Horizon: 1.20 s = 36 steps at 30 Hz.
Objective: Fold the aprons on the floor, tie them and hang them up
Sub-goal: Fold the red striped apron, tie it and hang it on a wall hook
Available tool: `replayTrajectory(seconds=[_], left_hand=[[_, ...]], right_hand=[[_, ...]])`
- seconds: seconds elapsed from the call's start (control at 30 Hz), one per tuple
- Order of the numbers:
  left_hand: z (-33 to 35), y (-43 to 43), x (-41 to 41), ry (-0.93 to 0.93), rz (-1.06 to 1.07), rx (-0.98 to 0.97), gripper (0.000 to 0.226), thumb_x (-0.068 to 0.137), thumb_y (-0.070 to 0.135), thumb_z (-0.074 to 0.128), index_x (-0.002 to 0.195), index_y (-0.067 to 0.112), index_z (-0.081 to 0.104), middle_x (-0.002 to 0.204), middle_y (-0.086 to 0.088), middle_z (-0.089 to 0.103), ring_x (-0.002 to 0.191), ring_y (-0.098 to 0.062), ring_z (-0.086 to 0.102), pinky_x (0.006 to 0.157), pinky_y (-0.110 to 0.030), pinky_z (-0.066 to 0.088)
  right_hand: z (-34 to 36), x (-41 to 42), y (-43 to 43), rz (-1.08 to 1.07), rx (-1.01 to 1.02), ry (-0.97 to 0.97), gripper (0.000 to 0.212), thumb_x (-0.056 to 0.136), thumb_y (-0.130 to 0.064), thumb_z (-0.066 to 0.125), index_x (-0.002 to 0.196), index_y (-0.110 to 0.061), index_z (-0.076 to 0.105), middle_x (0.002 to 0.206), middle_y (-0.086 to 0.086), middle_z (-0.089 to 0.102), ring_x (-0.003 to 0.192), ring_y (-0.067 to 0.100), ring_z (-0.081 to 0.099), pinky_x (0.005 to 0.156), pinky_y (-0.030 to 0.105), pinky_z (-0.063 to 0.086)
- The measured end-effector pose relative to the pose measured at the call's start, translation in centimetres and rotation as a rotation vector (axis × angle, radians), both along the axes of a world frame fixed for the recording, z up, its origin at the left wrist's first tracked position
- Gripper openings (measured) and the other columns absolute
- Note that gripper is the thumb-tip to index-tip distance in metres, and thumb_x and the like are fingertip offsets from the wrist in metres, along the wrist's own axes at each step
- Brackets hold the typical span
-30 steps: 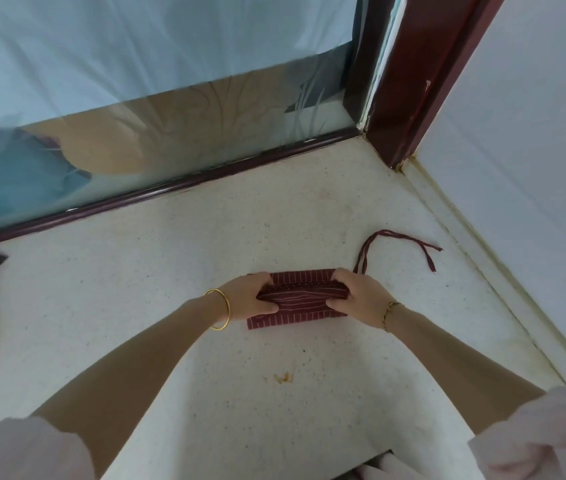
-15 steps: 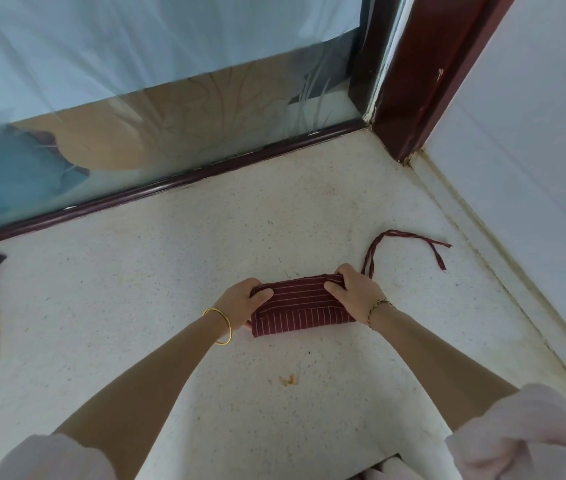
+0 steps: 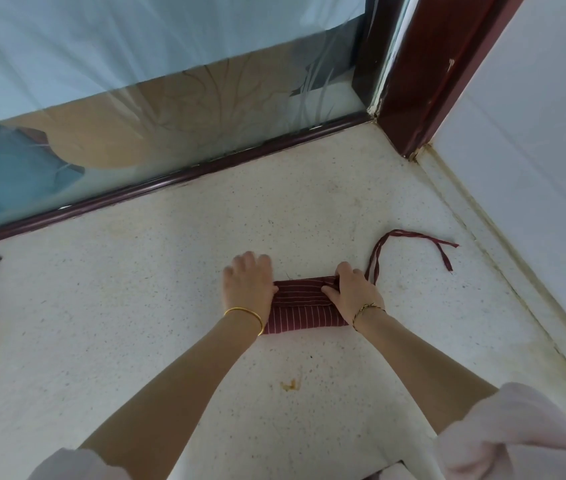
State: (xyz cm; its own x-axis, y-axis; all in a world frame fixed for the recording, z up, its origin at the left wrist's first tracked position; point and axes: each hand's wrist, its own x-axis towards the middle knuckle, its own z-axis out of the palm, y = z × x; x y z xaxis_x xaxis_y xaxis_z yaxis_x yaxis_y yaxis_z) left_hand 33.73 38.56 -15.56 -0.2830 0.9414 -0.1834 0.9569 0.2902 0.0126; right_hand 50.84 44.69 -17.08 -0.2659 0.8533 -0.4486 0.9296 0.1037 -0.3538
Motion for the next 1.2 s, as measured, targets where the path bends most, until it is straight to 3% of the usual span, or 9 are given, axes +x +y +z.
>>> replayTrajectory(seconds=[0.1,0.23,0.4,0.47,0.6,0.8,0.9,1.0,1.2], left_hand=[[-1.0,0.0,2.1,-0.077,-0.422,0.111,0.024,0.090,0.021,0.055,0.111,0.013,0.048,0.104,-0.007,0.049,0.087,-0.020,0.052,0.067,-0.029,0.047],[-2.7,-0.4,3.0,-0.103,-0.419,-0.032,0.042,0.099,0.028,0.030,0.140,0.019,0.029,0.120,-0.011,0.043,0.100,-0.026,0.049,0.074,-0.031,0.044],[-2.6,0.4,3.0,-0.060,-0.458,-0.140,0.067,0.098,0.022,0.041,0.149,0.030,-0.002,0.124,-0.013,0.034,0.098,-0.024,0.046,0.079,-0.031,0.045],[-1.8,1.1,2.7,-0.131,-0.432,-0.164,0.062,0.099,0.023,0.042,0.148,0.033,0.005,0.123,-0.012,0.032,0.090,-0.020,0.046,0.075,-0.031,0.050],[-1.0,2.3,2.9,-0.252,-0.341,-0.182,0.049,0.098,0.024,0.045,0.143,0.029,0.028,0.128,-0.008,0.028,0.080,-0.016,0.046,0.074,-0.028,0.048],[-0.2,3.5,4.7,0.029,-0.266,-0.255,0.044,0.089,0.036,0.059,0.121,0.009,0.044,0.120,-0.009,0.053,0.113,-0.027,0.044,0.094,-0.036,0.038],[0.2,3.8,4.4,-0.132,-0.145,-0.421,0.051,0.086,0.038,0.064,0.120,0.007,0.043,0.112,-0.010,0.056,0.105,-0.026,0.051,0.087,-0.034,0.043],[0.4,2.9,4.2,-0.387,-0.044,-0.517,0.048,0.088,0.034,0.062,0.122,0.005,0.043,0.101,-0.005,0.054,0.091,-0.020,0.053,0.075,-0.028,0.044],[1.6,1.5,4.7,-0.901,0.304,-0.400,0.042,0.087,0.019,0.063,0.125,0.010,0.047,0.120,-0.011,0.054,0.107,-0.028,0.054,0.093,-0.038,0.046]], right_hand=[[0.0,-0.1,0.5,0.002,-0.024,-0.040,0.037,0.093,-0.042,0.051,0.112,-0.013,0.039,0.102,0.007,0.050,0.078,0.022,0.051,0.068,0.035,0.047],[0.5,0.6,1.9,-0.082,-0.118,0.111,0.039,0.085,-0.041,0.064,0.099,-0.013,0.041,0.086,0.004,0.055,0.077,0.022,0.056,0.066,0.034,0.049],[1.6,5.4,3.4,-0.341,0.119,0.210,0.006,0.092,-0.017,0.052,0.097,-0.014,0.050,0.087,0.005,0.060,0.079,0.026,0.064,0.073,0.041,0.054],[1.4,6.5,3.1,-0.297,0.096,0.210,0.012,0.093,-0.010,0.045,0.099,-0.014,0.055,0.092,0.006,0.060,0.079,0.025,0.065,0.074,0.040,0.055],[0.0,6.9,0.6,0.076,0.092,0.094,0.024,0.088,-0.002,0.046,0.097,-0.015,0.064,0.107,0.001,0.055,0.094,0.019,0.055,0.079,0.028,0.049],[-0.8,7.6,-1.1,0.197,0.250,-0.050,0.009,0.087,-0.018,0.060,0.093,-0.012,0.062,0.102,0.004,0.049,0.090,0.020,0.045,0.064,0.028,0.040],[-0.3,7.9,-1.3,0.215,0.340,-0.098,0.012,0.072,-0.015,0.073,0.071,-0.012,0.061,0.083,0.004,0.052,0.077,0.023,0.048,0.059,0.029,0.033],[0.1,8.3,-1.5,0.290,0.305,-0.177,0.008,0.080,-0.018,0.058,0.075,-0.019,0.052,0.077,-0.004,0.047,0.085,0.018,0.042,0.069,0.027,0.027],[2.1,7.8,-1.0,0.110,0.200,-0.168,0.014,0.092,-0.028,0.045,0.088,-0.019,0.053,0.071,-0.005,0.058,0.069,0.016,0.052,0.073,0.029,0.029]])
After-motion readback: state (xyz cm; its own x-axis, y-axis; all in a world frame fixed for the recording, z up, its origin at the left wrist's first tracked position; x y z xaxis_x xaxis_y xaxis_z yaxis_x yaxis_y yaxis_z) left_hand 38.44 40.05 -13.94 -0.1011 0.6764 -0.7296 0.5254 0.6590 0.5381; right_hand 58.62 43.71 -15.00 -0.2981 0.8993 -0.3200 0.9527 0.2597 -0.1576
